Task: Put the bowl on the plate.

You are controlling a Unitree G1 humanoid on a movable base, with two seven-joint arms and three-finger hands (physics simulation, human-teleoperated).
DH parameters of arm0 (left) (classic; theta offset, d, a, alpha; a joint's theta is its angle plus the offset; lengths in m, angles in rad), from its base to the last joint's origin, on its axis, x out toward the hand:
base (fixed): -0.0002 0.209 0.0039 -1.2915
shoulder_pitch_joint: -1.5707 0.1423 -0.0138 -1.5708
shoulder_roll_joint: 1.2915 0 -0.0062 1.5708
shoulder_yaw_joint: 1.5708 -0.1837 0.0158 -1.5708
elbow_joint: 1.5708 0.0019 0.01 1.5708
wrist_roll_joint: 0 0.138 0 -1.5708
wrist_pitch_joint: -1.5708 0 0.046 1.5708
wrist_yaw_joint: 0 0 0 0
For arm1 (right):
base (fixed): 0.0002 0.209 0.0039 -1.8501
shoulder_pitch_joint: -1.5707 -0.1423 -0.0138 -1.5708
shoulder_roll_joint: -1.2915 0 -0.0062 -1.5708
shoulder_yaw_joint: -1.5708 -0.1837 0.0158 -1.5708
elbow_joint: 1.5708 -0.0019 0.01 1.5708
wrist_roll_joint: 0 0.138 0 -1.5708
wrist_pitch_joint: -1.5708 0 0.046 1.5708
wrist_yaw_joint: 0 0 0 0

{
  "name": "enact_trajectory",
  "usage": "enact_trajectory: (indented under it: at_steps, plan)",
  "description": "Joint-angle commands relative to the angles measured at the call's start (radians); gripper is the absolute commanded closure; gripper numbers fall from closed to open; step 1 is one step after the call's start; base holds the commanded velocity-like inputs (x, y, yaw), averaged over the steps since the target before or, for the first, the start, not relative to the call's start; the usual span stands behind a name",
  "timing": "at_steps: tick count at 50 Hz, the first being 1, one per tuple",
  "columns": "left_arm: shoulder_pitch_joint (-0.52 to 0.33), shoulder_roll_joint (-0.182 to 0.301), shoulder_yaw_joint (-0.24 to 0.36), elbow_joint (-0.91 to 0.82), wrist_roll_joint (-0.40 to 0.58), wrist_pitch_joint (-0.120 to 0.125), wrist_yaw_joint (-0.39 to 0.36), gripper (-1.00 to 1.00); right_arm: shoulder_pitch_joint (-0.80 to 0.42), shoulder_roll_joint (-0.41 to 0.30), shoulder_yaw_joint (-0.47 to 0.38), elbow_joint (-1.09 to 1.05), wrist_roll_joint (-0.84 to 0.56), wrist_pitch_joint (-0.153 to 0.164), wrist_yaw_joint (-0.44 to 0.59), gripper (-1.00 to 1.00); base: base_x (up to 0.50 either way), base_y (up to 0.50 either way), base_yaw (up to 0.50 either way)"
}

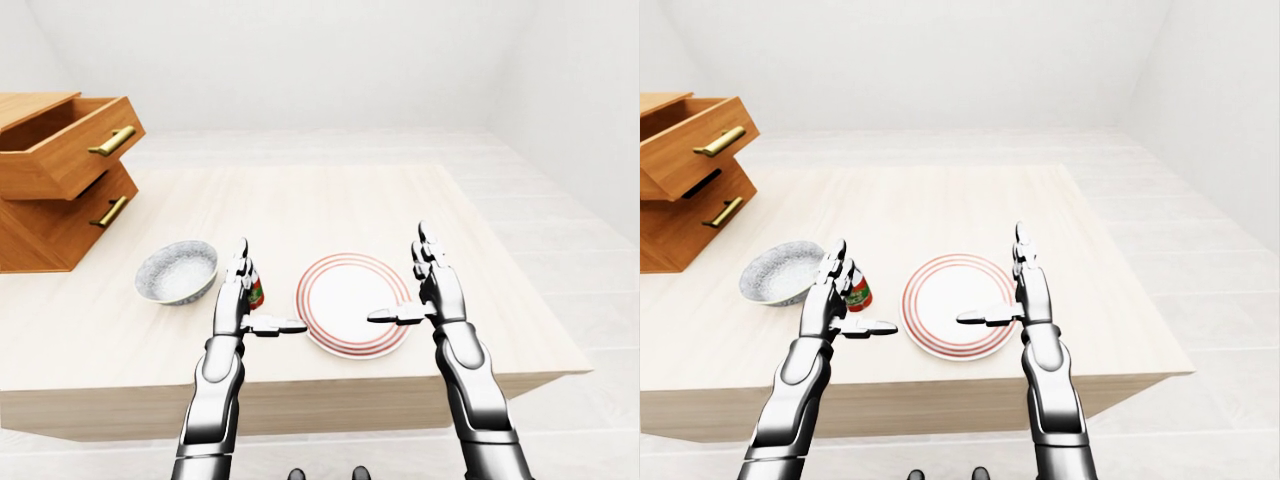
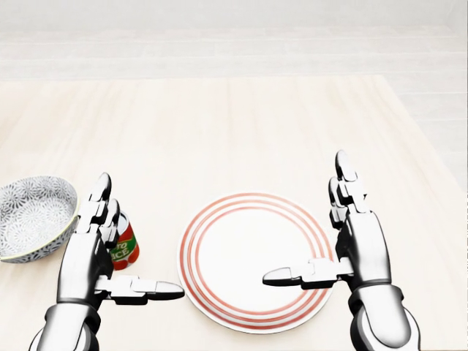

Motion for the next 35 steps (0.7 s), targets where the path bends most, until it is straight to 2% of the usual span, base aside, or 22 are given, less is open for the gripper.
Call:
enact_trajectory:
  at_steps: [1,19,35]
  plan:
    - [0.004,0.0,0.001,0.008,0.003,-0.011,-0.001,-1.0,-0.002,0.002,0.004,0.021,0.0,0.0,0.001,-1.0,0.2,-0.16,0.0]
    - [0.013,0.0,0.002,0.018,0.003,-0.029,-0.002,-1.0,0.0,0.002,0.008,0.023,-0.003,0.0,0.006,-1.0,0.21,-0.08,0.0]
    - [0.014,0.003,0.004,0.011,0.008,-0.028,-0.005,-1.0,0.006,0.003,0.008,0.008,-0.001,0.0,0.007,-1.0,0.21,-0.04,0.0]
